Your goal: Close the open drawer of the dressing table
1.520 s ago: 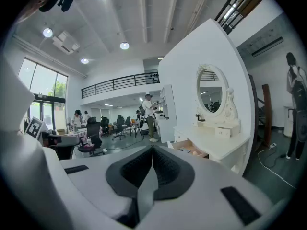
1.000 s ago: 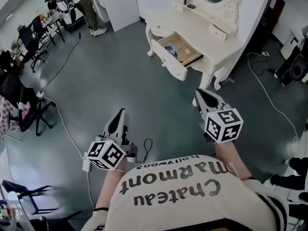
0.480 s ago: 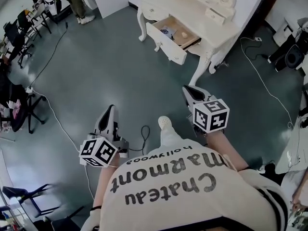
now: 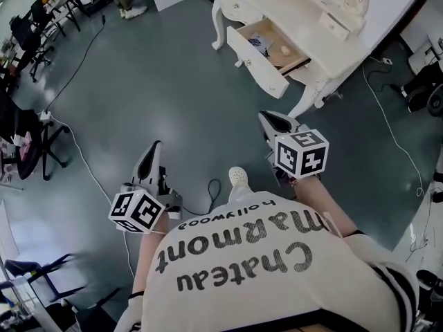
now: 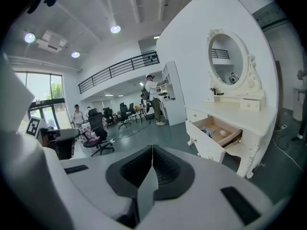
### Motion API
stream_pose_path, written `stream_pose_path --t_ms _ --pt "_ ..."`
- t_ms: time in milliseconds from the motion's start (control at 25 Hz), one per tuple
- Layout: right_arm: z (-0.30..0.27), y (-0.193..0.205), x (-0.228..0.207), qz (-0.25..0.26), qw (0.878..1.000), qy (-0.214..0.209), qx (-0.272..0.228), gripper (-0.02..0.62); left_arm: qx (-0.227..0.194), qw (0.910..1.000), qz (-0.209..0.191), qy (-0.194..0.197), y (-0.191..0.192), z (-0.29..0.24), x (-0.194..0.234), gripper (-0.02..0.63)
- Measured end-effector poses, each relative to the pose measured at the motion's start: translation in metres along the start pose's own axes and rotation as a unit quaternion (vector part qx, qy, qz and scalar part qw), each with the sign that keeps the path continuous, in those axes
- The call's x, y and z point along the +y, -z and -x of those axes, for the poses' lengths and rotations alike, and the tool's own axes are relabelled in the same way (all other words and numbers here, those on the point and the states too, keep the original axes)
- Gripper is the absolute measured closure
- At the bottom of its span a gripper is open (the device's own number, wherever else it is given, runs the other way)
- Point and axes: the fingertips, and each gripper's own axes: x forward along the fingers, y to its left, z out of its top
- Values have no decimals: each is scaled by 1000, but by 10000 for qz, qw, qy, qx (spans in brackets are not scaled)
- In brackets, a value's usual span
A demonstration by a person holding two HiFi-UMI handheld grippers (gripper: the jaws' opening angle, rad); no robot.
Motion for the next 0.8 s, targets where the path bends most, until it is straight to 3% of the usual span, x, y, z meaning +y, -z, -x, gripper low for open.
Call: stream_pose_path --t_ms 800 --pt "-160 -98 -112 -132 9991 -326 252 567 -94 9998 200 21 -46 -206 43 597"
